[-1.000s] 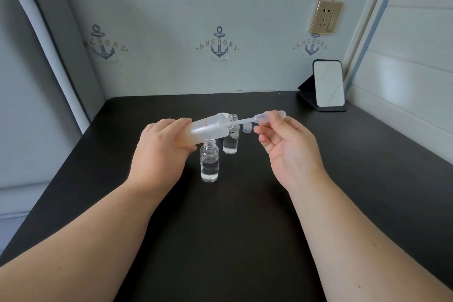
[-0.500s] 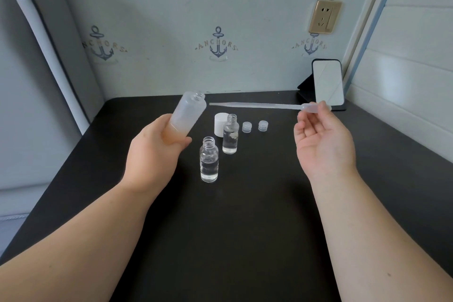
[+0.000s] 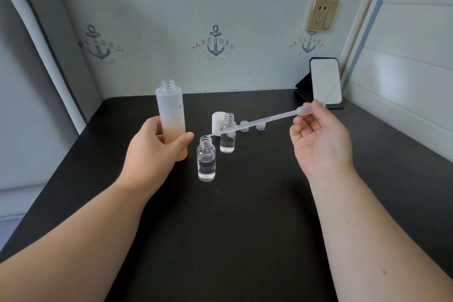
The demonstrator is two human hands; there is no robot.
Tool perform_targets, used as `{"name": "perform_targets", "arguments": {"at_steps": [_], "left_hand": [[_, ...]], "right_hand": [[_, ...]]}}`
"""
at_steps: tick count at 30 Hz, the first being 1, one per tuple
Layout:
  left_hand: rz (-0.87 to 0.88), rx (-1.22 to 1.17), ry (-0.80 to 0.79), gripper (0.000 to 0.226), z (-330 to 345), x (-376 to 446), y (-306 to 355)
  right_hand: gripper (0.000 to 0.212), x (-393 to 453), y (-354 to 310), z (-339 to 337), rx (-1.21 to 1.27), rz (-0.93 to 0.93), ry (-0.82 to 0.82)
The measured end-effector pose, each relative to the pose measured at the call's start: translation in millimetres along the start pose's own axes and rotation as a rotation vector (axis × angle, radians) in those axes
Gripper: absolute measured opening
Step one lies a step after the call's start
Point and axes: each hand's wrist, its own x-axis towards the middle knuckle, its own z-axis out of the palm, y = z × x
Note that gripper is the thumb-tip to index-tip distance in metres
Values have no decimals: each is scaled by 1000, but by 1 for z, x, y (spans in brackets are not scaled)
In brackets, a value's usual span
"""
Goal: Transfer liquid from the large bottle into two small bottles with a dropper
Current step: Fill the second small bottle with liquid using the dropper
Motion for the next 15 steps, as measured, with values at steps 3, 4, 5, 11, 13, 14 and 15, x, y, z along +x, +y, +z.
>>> {"name": "perform_targets", "arguments": {"at_steps": [3, 4, 5, 11, 13, 14, 15], "left_hand": [[14, -139, 81, 46, -4, -5, 4], [39, -166, 142, 46, -7, -7, 6], [81, -183, 199, 42, -10, -9, 9], [245, -134, 35, 13, -7, -24, 16], [251, -23, -124, 19, -4, -25, 15], [254, 40, -202, 23, -2, -25, 14], [252, 99, -266, 26, -1, -25, 14]], "right_hand": [[28, 0, -1, 0, -11, 2, 1], [29, 1, -1, 0, -19, 1, 1], [30, 1, -1, -1, -27, -2, 0], [26, 2, 0, -1, -48, -7, -16], [27, 2, -1, -2, -57, -11, -33], [27, 2, -1, -2, -61, -13, -39], [27, 2, -1, -2, -60, -16, -41]]}}
